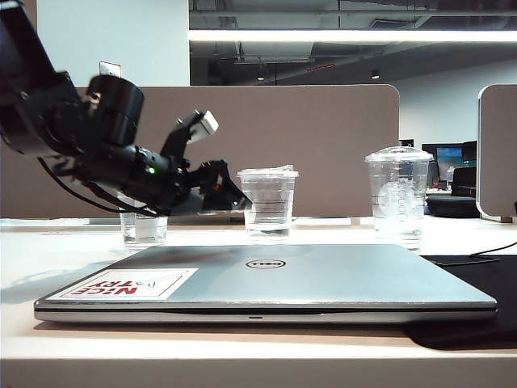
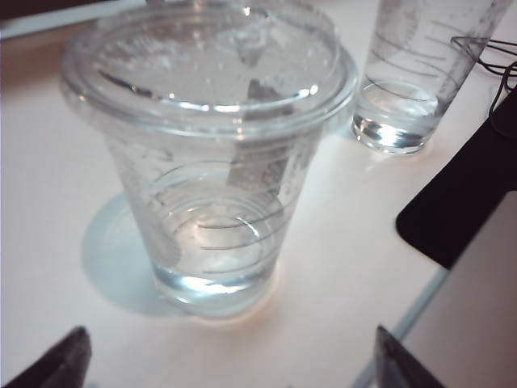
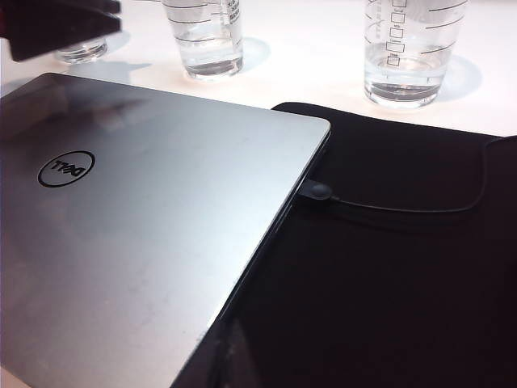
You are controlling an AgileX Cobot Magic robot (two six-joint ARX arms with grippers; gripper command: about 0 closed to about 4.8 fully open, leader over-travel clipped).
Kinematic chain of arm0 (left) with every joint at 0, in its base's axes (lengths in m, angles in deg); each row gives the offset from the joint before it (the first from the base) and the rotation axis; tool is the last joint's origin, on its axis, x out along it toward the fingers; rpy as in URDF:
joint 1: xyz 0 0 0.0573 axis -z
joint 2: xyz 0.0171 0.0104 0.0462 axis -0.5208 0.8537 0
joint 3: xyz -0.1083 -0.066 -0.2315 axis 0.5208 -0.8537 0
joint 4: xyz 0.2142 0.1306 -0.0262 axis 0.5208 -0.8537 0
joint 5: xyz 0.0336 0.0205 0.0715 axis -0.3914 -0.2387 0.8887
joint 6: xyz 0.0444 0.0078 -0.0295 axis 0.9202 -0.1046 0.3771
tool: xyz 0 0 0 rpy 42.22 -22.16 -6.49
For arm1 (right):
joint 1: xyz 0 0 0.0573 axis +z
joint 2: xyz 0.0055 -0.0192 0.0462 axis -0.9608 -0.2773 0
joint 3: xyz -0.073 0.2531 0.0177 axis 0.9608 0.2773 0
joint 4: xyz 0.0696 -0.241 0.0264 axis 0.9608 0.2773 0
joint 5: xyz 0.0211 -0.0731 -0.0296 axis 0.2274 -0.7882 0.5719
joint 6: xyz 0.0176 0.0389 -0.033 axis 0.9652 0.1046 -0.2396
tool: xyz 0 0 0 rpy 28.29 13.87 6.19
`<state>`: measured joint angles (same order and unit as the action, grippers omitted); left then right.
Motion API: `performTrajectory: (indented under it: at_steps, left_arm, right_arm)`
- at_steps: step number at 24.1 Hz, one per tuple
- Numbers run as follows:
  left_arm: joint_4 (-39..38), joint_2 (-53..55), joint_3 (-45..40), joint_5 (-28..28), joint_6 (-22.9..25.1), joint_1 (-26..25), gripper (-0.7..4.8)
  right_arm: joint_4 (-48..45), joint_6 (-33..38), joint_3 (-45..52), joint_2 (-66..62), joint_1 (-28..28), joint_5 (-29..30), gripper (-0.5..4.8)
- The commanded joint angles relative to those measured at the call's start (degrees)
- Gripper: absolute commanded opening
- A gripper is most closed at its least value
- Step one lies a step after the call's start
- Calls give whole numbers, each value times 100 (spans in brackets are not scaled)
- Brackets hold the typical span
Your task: Pick up the coffee cup on the middle and place it on the left side of the laptop.
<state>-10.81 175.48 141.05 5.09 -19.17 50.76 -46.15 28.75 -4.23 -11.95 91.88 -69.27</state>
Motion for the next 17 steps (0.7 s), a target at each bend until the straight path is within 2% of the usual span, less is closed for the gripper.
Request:
performTrajectory:
  at_steps: [1, 8, 17]
  left_arm:
    - [79, 240, 299, -7, 13, 63, 479]
    - [83, 634, 769, 87, 22, 245, 479]
    - [79, 1045, 1298, 542, 20, 376, 479]
  right_arm:
    - [-103, -15, 24, -9, -4, 24, -5]
    - [-101, -15, 24, -9, -4, 24, -5]
    - [-101, -15, 24, -9, -4, 24, -5]
